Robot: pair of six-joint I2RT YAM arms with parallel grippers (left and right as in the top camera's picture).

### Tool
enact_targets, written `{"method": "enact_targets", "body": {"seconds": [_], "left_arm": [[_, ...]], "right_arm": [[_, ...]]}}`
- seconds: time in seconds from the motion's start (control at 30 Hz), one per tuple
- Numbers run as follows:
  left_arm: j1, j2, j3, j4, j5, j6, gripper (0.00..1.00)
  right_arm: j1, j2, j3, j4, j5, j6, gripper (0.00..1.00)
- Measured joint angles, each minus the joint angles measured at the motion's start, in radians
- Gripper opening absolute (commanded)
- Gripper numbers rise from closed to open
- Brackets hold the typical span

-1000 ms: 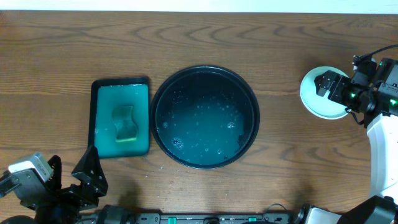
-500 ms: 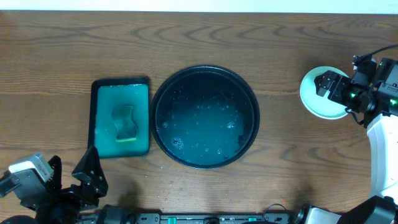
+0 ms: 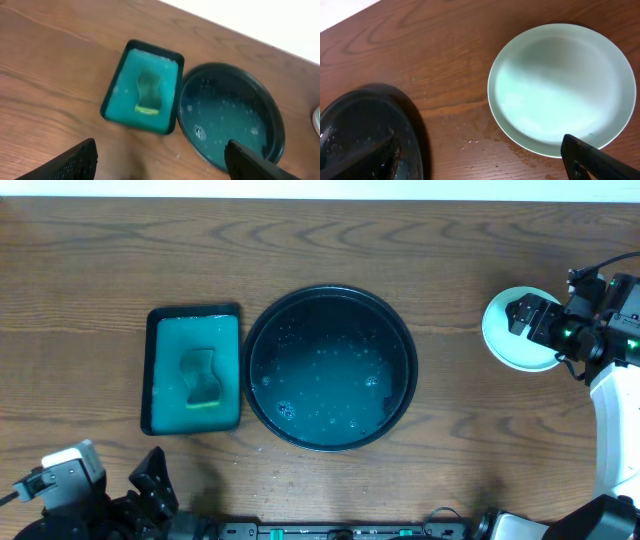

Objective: Clean dirty plates on tray and stack at the side

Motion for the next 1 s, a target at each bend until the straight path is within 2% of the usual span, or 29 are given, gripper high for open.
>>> {"method": "enact_targets", "body": {"seconds": [0.17,0.33,0.57,0.83,1.0], "left_arm": [[0.064,-0.079,-0.024,0.155,-0.029,0.000,0.82],[0.101,-0.199,-0.135,0.359,-0.042,0.001,0.82],[0.108,-0.327,-0.411,0.696,-0.043,0.001,0.82],[0.143,-0.448,-0.775,1.211,-0.014,0.001,0.82],[0.167,-0.452,-0.909,1.369,-0.010,0.000,0.82]], "right_arm": [[0.000,0.000,0.000,0.000,0.000,0.000,0.99],[0.000,0.000,0.000,0.000,0.000,0.000,0.99],[0.000,0.000,0.000,0.000,0.001,0.000,0.99],[0.000,0.000,0.001,0.000,0.000,-0.003,0.99],[0.000,0.000,0.001,0.000,0.000,-0.003,0.99]]}}
